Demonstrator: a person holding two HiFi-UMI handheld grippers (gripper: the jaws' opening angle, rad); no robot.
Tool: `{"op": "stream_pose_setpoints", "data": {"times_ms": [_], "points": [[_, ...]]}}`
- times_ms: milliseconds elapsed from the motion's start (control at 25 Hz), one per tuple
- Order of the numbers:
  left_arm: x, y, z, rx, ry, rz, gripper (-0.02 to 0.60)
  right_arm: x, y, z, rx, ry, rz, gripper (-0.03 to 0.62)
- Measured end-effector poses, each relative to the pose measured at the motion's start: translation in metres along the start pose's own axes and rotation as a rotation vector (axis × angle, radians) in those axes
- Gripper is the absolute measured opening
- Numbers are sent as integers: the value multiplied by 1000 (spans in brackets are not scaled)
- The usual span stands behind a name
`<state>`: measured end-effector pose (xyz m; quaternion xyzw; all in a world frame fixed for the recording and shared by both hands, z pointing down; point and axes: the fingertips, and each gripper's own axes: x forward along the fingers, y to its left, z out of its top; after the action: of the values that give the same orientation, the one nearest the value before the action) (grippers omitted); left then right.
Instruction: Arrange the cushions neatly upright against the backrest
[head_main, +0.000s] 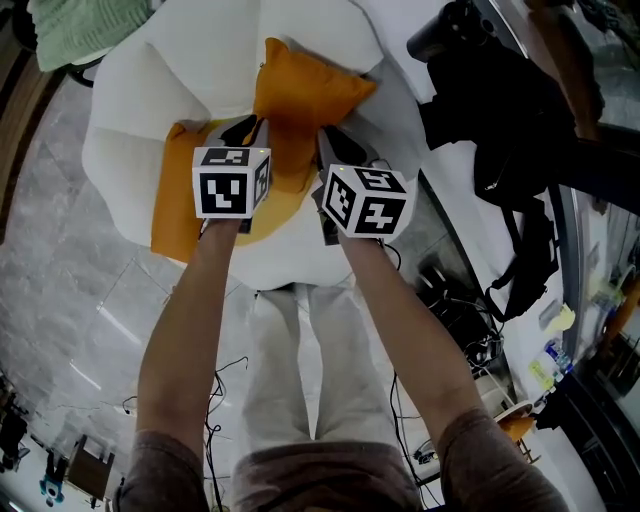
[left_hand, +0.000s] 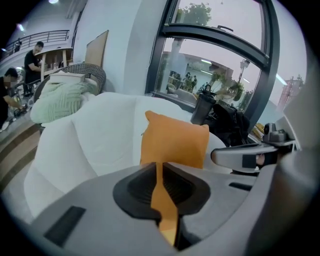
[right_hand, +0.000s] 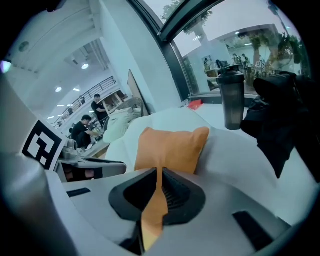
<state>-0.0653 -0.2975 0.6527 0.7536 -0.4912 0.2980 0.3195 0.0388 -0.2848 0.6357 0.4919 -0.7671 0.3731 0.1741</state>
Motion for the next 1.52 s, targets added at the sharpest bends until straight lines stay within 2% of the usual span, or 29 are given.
{"op": "stream_pose_setpoints", "data": {"times_ms": [80,240,400,520,760,840,1120,1520], "points": [[-12,5,-3,-7,9,12,6,-1,13,-2,-12,16,24,44],[-32,19,-12,-3,27,15,3,8,48,-5,-55,45,70,44],[-56,46,-23,-70,-5,21,3,21,93,-12,-96,74,134,44],[-75,72,-35,-103,-17,54,5,31,130,-21,-130,95,177,44],[-110,121,-66,-163,-24,97,64,48,193,-47,-171,138,238,49],[-118,134,-76,-169,-20,105,66,53,207,-58,-174,157,247,74],[-117,170,-107,-179,-5,112,83,79,232,-94,-221,212,262,92],[-71,192,-175,-190,49,101,109,122,216,-159,-175,293,232,97]]}}
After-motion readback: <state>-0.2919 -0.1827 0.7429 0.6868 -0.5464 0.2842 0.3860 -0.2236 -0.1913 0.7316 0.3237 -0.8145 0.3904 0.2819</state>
